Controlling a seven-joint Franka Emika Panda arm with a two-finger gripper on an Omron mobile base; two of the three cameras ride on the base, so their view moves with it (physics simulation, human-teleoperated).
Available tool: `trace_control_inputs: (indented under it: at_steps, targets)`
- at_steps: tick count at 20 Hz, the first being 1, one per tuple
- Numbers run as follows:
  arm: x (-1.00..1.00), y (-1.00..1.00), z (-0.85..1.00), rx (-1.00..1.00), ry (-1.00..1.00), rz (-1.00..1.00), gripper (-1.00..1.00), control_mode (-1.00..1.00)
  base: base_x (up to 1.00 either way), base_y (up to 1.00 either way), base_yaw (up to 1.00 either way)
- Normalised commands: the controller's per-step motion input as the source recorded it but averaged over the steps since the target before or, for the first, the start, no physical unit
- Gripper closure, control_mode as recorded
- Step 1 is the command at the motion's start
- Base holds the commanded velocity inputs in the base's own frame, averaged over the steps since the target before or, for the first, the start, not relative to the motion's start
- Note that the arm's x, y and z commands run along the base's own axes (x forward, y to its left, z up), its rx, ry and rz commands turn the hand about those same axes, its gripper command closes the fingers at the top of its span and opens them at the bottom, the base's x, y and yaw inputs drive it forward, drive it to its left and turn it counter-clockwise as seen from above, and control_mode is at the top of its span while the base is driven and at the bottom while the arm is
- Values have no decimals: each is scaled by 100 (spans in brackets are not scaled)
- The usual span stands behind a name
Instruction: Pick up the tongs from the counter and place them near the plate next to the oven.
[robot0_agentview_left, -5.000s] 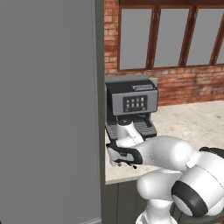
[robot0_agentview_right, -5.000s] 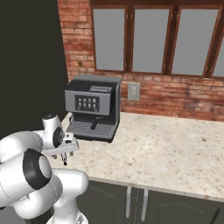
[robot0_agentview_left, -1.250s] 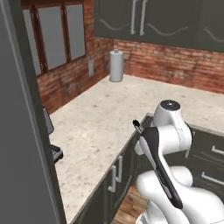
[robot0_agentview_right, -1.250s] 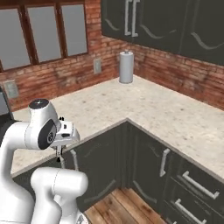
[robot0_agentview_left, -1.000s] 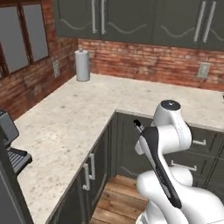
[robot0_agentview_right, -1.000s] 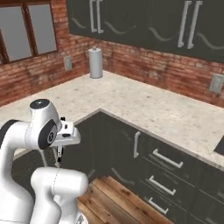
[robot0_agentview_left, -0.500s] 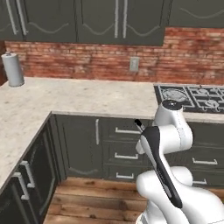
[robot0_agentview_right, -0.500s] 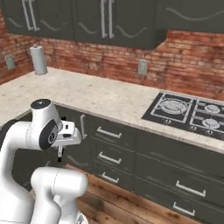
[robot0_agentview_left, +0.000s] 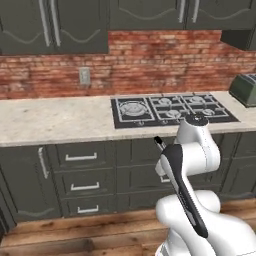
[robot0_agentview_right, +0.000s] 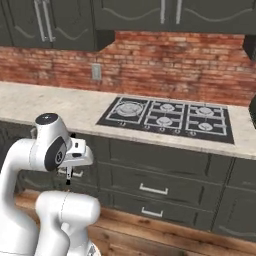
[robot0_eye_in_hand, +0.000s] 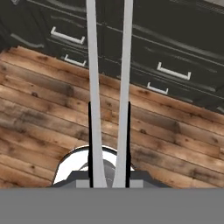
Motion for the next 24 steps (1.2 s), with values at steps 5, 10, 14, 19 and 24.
trace_control_inputs:
  at_steps: [5,10,14,19,24]
  targets:
    - [0,0,0,0,0,0,100,100,33,-94,-21]
    - [0,0,0,0,0,0,100,100,52,-100,-12]
    - [0,0,0,0,0,0,100,100,53,-100,-7]
    - [0,0,0,0,0,0,100,100,42,-100,-3]
    - [0,0,0,0,0,0,100,100,39,-97,-3]
